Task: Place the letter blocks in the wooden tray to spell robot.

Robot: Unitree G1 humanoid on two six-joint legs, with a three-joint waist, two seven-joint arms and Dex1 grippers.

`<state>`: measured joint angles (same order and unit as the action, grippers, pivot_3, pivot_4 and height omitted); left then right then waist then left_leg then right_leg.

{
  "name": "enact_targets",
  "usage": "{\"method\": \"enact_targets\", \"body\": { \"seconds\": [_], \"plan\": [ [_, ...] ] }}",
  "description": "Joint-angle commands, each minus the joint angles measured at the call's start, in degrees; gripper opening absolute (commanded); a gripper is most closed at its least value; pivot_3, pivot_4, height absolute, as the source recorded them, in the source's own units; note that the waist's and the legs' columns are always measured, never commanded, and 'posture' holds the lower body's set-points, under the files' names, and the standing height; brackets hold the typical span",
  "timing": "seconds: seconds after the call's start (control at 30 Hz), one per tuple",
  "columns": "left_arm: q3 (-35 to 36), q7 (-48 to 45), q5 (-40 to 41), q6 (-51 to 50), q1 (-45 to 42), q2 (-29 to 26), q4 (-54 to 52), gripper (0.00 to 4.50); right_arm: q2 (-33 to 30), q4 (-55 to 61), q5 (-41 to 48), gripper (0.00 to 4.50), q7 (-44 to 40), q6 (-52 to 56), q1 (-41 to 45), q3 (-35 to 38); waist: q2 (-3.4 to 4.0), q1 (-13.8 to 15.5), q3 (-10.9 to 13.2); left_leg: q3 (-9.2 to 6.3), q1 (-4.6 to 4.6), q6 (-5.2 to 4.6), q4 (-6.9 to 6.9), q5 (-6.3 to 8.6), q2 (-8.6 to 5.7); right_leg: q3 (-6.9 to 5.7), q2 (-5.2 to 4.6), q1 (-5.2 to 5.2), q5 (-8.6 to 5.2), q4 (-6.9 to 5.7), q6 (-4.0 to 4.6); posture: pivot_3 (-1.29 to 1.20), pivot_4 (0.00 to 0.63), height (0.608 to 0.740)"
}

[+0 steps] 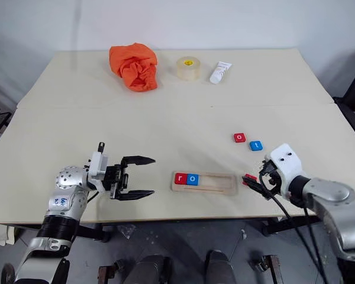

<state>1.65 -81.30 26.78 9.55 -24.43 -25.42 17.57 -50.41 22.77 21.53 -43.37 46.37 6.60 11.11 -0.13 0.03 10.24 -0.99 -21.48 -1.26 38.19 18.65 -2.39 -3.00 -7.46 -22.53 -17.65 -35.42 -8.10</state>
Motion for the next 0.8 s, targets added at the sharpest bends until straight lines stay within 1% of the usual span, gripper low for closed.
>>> {"method": "enact_targets", "body": {
  "seconds": [0.03, 0.1, 0.2, 0.33, 0.37, 0.43, 0.67, 0.73, 0.8],
  "plan": [
    [0.1, 0.4, 0.1, 1.0, 0.0, 0.4, -0.9, 4.5, -4.0, -7.1, -1.7, 4.45, -8.4, -7.6, 2.6, -4.0, -0.02, 0.0, 0.0, 0.0, 0.0, 0.0, 0.01, 0.0, 0.0, -0.01, 0.0, 0.01, 0.0, 0.0, 0.0, 0.0, 0.15, 0.74],
    [0.1, 0.5, 0.1, 1.2, 0.0, 0.5, -1.0, 4.5, -5.9, -11.7, -2.7, 4.45, -12.4, -11.3, 3.7, -6.2, -0.02, 0.0, 0.0, 0.01, 0.0, 0.0, 0.03, 0.0, 0.0, -0.01, -0.01, 0.03, 0.0, 0.04, -0.01, 0.0, 0.15, 0.74],
    [0.2, 0.8, 0.2, 1.2, 0.2, 0.5, -1.3, 4.5, -7.3, -16.6, -3.8, 4.45, -16.4, -15.0, 5.2, -8.2, -0.02, 0.1, 0.0, -0.01, 0.0, 0.0, 0.04, 0.0, -0.01, -0.05, -0.03, 0.03, 0.01, 0.03, -0.01, 0.0, 0.15, 0.74],
    [0.3, 1.2, 0.2, 1.3, 0.7, 0.2, -2.0, 4.5, -7.6, -22.2, -6.5, 4.45, -18.6, -19.3, 7.6, -10.6, -0.02, 0.1, 0.0, 0.0, -0.01, 0.01, 0.07, 0.0, -0.01, -0.05, -0.05, 0.04, 0.01, 0.08, -0.02, 0.0, 0.15, 0.74],
    [0.4, 1.4, 0.2, 1.3, 0.9, 0.2, -2.3, 4.5, -7.2, -22.9, -6.5, 4.28, -18.9, -19.6, 8.1, -10.8, -0.02, 0.1, 0.0, 0.0, 0.0, 0.01, 0.08, -0.01, 0.0, -0.06, -0.04, 0.05, 0.01, 0.09, -0.02, 0.0, 0.15, 0.74],
    [0.5, 1.6, 0.3, 1.2, 1.4, 0.0, -2.9, 4.5, -6.6, -23.3, -6.4, 3.85, -19.1, -19.8, 8.8, -10.7, -0.02, 0.1, 0.0, 0.0, -0.01, 0.02, 0.09, -0.01, 0.01, -0.07, -0.05, 0.04, 0.01, 0.3, -0.02, 0.0, 0.15, 0.74],
    [0.6, 2.5, 0.4, 1.2, 2.1, -0.3, -3.8, 4.5, -5.5, -23.0, -7.0, 1.43, -19.1, -19.4, 9.8, -11.1, -0.02, 0.1, 0.0, 0.0, -0.01, 0.04, 0.09, -0.01, 0.02, -0.08, -0.07, 0.05, 0.01, 0.35, -0.02, 0.0, 0.15, 0.74],
    [0.6, 2.5, 0.3, 1.3, 2.2, -0.3, -3.8, 4.5, -5.4, -23.0, -7.1, 0.67, -19.1, -19.3, 10.2, -11.0, -0.02, 0.2, 0.0, 0.0, -0.01, 0.04, 0.11, -0.01, 0.02, -0.07, -0.08, 0.06, 0.01, 0.35, -0.02, 0.0, 0.15, 0.74],
    [0.6, 2.7, 0.4, 1.3, 2.2, -0.3, -3.8, 4.5, -5.5, -22.9, -7.2, 0.07, -19.0, -19.0, 10.8, -10.8, -0.02, 0.2, 0.0, 0.0, -0.01, 0.04, 0.12, -0.01, 0.01, -0.07, -0.08, 0.06, 0.01, 0.35, -0.02, 0.0, 0.15, 0.74]
  ]
}}
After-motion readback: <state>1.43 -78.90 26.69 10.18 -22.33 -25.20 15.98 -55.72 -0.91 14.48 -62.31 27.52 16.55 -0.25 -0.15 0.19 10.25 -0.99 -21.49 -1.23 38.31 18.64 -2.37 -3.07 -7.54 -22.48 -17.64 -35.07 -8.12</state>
